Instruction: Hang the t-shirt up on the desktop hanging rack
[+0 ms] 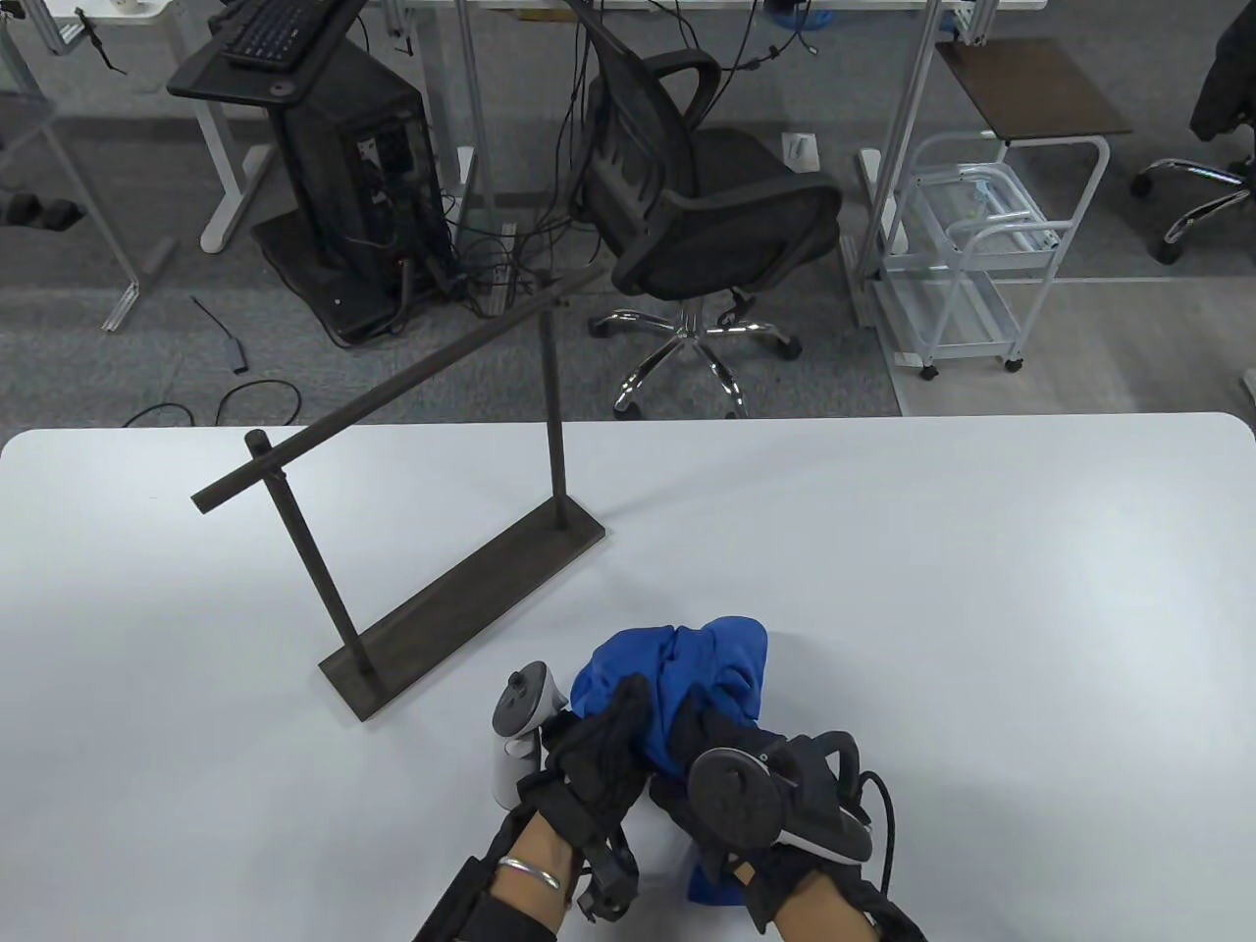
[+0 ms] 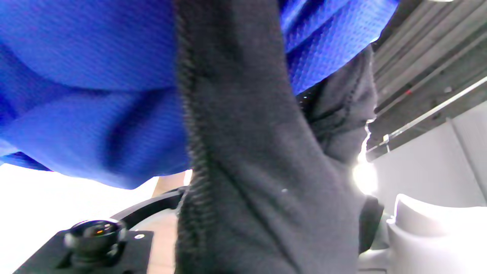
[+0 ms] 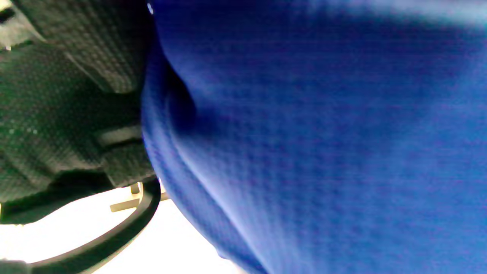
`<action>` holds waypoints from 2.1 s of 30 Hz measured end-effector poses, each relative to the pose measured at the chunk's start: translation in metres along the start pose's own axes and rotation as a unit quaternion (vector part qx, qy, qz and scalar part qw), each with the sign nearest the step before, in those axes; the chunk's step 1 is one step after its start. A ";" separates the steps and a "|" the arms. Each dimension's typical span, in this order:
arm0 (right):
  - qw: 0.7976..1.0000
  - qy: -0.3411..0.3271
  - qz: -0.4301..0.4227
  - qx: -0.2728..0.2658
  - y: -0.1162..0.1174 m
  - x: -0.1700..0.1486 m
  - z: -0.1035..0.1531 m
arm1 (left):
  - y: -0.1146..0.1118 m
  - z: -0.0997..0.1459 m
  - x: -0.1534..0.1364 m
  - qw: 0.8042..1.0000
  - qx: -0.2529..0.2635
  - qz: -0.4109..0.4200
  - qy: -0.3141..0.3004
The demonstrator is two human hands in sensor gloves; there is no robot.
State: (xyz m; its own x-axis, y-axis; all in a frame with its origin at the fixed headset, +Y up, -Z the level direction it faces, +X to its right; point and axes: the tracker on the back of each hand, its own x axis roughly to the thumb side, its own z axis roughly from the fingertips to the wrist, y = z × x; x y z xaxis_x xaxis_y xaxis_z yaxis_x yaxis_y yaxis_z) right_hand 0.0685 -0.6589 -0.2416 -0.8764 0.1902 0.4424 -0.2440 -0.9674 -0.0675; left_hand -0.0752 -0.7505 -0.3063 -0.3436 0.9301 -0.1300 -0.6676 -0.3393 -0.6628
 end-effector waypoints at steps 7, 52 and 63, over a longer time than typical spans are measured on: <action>1.000 0.002 -0.019 -0.006 0.002 -0.002 0.000 | 0.011 0.006 0.007 0.997 0.032 0.053 -0.046; 0.965 0.168 -0.177 0.101 0.053 -0.115 0.002 | 0.006 0.007 0.057 0.995 0.016 0.007 -0.101; 0.960 0.182 -0.196 0.086 0.048 -0.124 0.006 | -0.010 -0.009 0.101 0.995 0.000 -0.081 -0.067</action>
State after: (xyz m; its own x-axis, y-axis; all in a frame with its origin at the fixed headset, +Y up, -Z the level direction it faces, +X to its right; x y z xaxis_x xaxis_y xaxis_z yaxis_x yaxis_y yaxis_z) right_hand 0.1682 -0.7305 -0.2945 -0.8256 0.5611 0.0604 -0.5402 -0.8167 0.2028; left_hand -0.0972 -0.6521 -0.3190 -0.3163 0.9455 0.0770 -0.7215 -0.1871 -0.6666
